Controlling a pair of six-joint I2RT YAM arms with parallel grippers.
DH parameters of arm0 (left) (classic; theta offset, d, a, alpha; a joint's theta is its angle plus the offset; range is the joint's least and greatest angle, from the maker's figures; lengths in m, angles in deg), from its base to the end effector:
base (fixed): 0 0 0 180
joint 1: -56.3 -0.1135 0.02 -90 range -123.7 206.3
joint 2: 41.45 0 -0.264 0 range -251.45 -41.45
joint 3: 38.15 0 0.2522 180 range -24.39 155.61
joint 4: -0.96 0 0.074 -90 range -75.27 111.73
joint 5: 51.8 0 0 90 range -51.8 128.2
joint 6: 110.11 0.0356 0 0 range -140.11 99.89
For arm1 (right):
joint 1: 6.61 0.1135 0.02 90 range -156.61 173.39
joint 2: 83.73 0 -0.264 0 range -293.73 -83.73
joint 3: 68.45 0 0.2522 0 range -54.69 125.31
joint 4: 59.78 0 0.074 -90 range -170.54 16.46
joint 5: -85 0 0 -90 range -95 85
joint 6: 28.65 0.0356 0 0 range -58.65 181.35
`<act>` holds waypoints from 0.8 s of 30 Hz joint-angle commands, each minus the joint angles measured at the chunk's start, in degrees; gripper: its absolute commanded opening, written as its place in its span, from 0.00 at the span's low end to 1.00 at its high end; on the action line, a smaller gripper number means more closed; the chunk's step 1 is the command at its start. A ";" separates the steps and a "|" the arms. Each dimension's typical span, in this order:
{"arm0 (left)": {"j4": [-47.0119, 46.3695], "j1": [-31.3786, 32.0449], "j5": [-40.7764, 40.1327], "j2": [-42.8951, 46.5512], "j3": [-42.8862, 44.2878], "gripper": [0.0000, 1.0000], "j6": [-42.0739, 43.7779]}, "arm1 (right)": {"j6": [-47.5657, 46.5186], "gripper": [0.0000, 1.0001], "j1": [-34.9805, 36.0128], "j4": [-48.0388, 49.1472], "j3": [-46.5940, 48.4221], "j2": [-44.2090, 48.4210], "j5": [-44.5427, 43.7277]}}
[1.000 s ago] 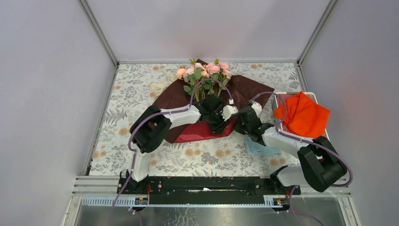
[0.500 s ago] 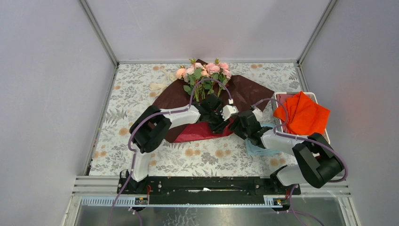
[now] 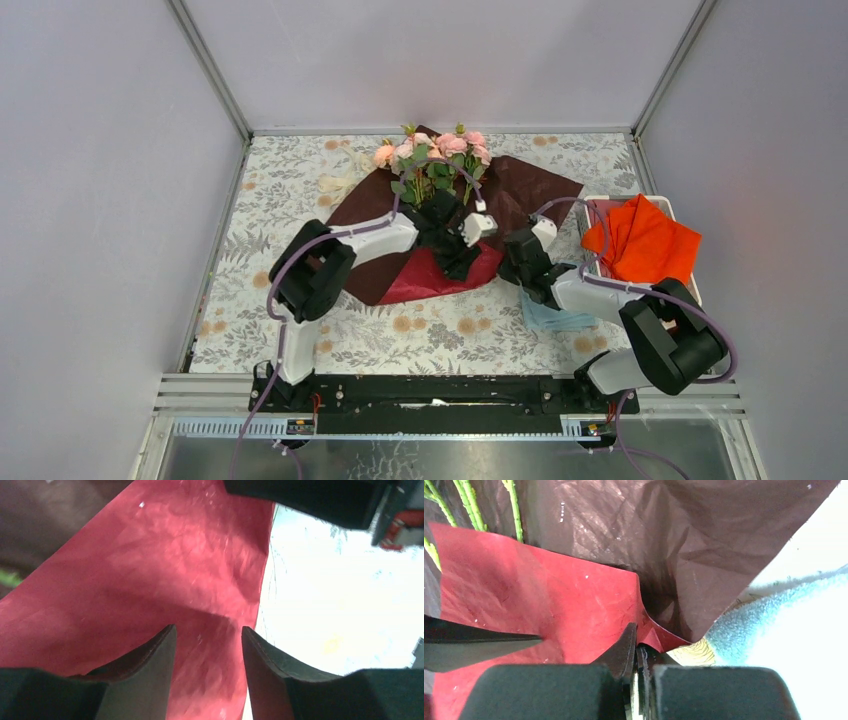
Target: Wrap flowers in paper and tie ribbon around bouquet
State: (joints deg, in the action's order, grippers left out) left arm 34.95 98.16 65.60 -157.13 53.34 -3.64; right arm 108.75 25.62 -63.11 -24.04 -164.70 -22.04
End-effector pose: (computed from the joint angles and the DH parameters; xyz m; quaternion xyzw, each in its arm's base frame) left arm 0.3020 -0.2926 0.1583 0.5120 0.7842 -0.2807 0.2098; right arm 0.2289 0.1320 0.1547 0.1804 0.8798 0.1651 0.4076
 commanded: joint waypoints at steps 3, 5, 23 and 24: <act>9.41 -10.08 9.07 10.37 2.81 0.62 -1.05 | -10.83 0.00 3.89 -5.41 6.92 -0.86 -8.22; 7.90 -14.11 7.96 11.97 -0.11 0.62 -3.36 | -12.37 0.00 5.84 -7.54 8.42 -0.77 -11.41; 5.30 -23.23 22.07 9.53 -3.08 0.66 -9.88 | -26.28 0.00 14.47 -18.31 21.73 -7.09 -21.98; 6.10 -23.23 22.35 9.62 -3.42 0.67 -9.42 | -26.13 0.00 14.45 -18.14 21.42 -6.91 -21.84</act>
State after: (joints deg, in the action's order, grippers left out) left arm 38.84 75.61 82.54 -150.33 50.28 -15.23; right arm 83.66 39.87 -80.63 -3.31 -172.29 -40.68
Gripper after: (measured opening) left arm 0.654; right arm 0.014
